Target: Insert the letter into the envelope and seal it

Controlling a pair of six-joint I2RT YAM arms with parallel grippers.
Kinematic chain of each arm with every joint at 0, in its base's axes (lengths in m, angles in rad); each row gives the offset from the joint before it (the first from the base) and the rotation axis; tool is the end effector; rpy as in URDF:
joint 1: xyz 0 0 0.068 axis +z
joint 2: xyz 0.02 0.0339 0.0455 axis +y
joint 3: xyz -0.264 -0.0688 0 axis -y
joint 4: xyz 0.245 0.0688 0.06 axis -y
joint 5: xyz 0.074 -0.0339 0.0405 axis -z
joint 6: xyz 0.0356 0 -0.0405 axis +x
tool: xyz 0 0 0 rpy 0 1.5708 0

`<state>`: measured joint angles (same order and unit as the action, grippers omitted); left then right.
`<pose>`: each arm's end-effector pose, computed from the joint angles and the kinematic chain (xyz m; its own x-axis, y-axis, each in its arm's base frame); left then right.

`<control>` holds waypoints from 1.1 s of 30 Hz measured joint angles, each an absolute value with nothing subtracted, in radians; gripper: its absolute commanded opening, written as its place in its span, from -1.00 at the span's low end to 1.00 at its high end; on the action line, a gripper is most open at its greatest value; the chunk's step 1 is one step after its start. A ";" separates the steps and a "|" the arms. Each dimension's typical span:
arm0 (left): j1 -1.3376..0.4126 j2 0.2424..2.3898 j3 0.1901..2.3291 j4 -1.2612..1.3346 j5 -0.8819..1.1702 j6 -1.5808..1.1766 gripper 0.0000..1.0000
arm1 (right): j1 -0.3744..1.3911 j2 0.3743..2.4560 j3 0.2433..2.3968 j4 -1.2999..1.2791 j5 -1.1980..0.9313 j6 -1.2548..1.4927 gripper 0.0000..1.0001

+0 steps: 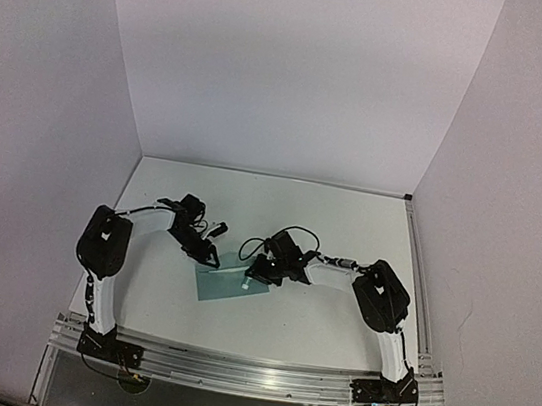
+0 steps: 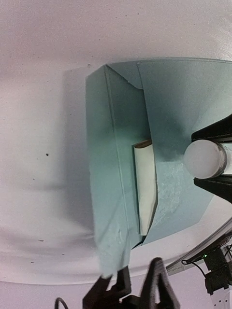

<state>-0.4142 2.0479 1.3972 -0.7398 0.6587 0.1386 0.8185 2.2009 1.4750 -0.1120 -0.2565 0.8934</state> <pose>0.3490 -0.1772 0.1469 -0.8341 0.4861 -0.2608 0.5391 0.6185 -0.5716 0.3154 0.3502 0.1285 -0.9590 0.0783 -0.2724 -0.1196 0.7594 0.6395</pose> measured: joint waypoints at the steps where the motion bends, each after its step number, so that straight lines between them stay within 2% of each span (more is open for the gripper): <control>1: -0.429 2.034 1.386 -0.739 0.660 0.162 -0.05 | 0.818 2.201 1.475 -0.112 -0.255 0.899 -1.00; 13: -0.586 1.944 1.312 -0.705 0.599 0.440 -0.04 | 0.819 2.201 1.454 -0.066 -0.217 1.016 -1.00; 15: -0.595 1.941 1.303 -0.697 0.598 0.478 -0.17 | 0.819 2.201 1.454 -0.064 -0.209 1.031 -1.00; 17: -0.601 1.941 1.288 -0.692 0.598 0.499 -0.45 | 0.819 2.201 1.454 -0.062 -0.203 1.043 -1.00; 19: -0.606 1.941 1.276 -0.690 0.600 0.508 -0.64 | 0.819 2.201 1.454 -0.061 -0.198 1.050 -1.00; 28: -0.610 1.955 1.282 -0.683 0.627 0.525 -0.62 | 0.819 2.201 1.454 -0.058 -0.186 1.068 -1.00; 33: -0.609 1.983 1.356 -0.775 0.643 0.534 -0.58 | 0.819 2.201 1.453 -0.055 -0.179 1.075 -1.00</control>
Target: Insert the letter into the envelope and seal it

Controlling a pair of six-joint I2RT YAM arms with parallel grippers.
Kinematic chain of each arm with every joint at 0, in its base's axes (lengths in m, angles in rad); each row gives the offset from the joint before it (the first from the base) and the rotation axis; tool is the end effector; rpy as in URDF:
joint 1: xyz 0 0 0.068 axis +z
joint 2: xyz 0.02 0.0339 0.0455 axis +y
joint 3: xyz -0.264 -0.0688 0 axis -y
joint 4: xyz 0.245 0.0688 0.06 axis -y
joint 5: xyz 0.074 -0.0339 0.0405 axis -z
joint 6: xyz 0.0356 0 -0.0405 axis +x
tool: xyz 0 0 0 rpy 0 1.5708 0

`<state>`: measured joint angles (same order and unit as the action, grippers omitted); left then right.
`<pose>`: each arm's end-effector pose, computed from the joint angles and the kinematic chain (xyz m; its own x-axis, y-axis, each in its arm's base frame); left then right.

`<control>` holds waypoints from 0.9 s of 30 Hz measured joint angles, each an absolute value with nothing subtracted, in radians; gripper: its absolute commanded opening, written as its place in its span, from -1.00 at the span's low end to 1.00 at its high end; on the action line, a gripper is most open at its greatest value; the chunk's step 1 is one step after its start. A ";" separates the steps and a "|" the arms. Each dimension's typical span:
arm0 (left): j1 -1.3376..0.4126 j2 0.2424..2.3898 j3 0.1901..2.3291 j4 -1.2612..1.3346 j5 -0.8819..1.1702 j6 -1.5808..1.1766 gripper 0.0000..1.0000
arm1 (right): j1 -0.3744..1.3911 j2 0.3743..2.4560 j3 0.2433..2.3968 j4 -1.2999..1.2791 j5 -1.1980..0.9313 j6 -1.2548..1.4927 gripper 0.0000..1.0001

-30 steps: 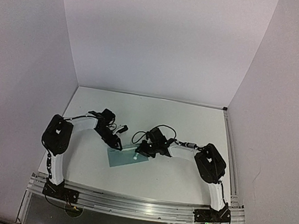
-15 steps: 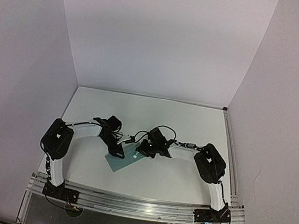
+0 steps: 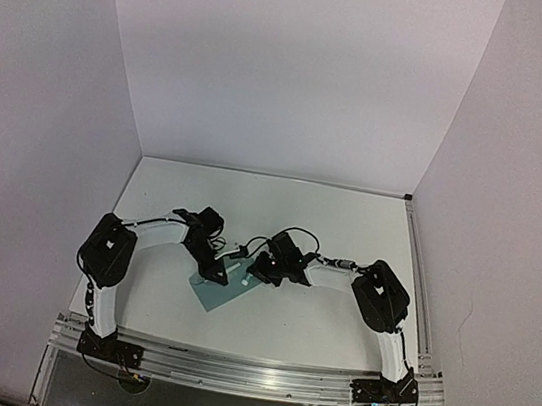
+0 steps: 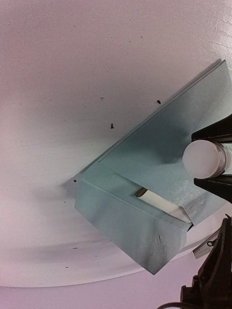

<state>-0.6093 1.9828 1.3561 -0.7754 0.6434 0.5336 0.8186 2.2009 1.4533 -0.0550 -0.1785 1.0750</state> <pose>0.2966 -0.2330 0.1593 -0.4211 0.7901 -0.4454 0.8765 0.2283 -0.4238 0.3177 0.3488 0.1258 -0.9400 0.2624 -0.2182 0.0502 0.7389 0.6719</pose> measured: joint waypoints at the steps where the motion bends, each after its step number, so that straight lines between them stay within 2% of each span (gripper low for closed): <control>1: -0.606 1.980 1.375 -0.797 0.652 0.537 -0.57 | 0.819 2.201 1.453 -0.054 -0.178 1.075 -1.00; 8: -0.485 1.929 1.502 -0.879 0.677 0.564 -0.60 | 0.819 2.201 1.452 -0.052 -0.178 1.076 -1.00; 13: -0.395 1.924 1.458 -0.797 0.539 0.582 -0.62 | 0.818 2.201 1.453 -0.052 -0.177 1.076 -1.00; 20: -0.420 2.022 1.404 -0.701 0.395 0.587 -0.62 | 0.818 2.203 1.455 -0.052 -0.177 1.075 -1.00; 27: -0.476 2.046 1.404 -0.669 0.414 0.576 -0.59 | 0.818 2.210 1.464 -0.051 -0.177 1.076 -1.00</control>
